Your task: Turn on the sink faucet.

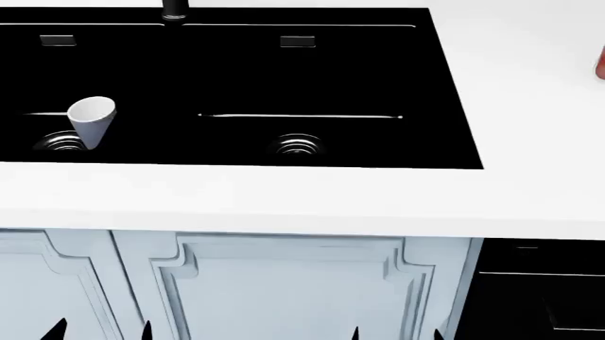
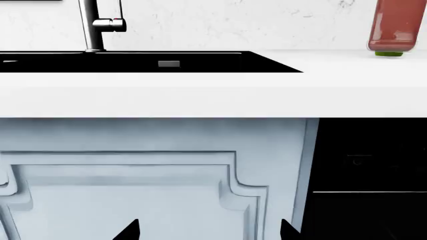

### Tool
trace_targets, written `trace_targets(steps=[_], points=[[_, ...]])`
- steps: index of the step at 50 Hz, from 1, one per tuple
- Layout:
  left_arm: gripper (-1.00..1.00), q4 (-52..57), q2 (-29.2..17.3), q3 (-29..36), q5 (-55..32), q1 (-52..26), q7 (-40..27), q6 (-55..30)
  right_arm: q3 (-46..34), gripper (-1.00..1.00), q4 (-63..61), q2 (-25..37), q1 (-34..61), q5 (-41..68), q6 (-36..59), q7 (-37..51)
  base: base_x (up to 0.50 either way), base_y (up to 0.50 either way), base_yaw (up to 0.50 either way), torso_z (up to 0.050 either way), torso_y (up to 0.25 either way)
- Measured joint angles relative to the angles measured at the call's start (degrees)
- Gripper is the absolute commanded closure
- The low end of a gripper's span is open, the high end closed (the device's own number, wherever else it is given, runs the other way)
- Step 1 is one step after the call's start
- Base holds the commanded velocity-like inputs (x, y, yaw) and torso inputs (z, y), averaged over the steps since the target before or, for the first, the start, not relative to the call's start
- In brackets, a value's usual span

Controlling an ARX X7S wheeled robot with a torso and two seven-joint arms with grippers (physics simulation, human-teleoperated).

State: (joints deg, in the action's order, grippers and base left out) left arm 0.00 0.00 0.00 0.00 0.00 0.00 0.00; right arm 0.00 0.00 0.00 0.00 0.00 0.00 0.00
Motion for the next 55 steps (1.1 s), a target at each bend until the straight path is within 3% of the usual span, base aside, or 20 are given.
trace_targets(steps=[14,25,39,55], points=[[-1.00,1.3,-1.8,1.6,-1.7,0.5,-1.8,-1.1,-1.8,-1.00,-1.0,1.7,-0.2,1.2,0.7,1.8,0.00,0.00,0.00,0.001,0.000],[-1.00,8.9,-4.4,2.7,-3.6,2.0,-2.0,-6.0,-2.9,-1.00,-5.5,3.3,-0.7,2.2,4.1,3.5,0.00,0.00,0.00,0.050,0.048],[-1.00,26.5,-8.4,2.3,-7.4,0.2,-2.2,-22.6,-3.0,-1.00,-17.8,6.0,0.9,4.6,16.3,4.7,0.00,0.00,0.00,0.050,0.048],[-1.00,43.0,-12.1,0.1,-13.6,-10.3,-2.6,-45.7,-3.9,-1.00,-32.7,9.6,7.9,5.4,35.0,5.9,0.00,0.00,0.00,0.050,0.049]])
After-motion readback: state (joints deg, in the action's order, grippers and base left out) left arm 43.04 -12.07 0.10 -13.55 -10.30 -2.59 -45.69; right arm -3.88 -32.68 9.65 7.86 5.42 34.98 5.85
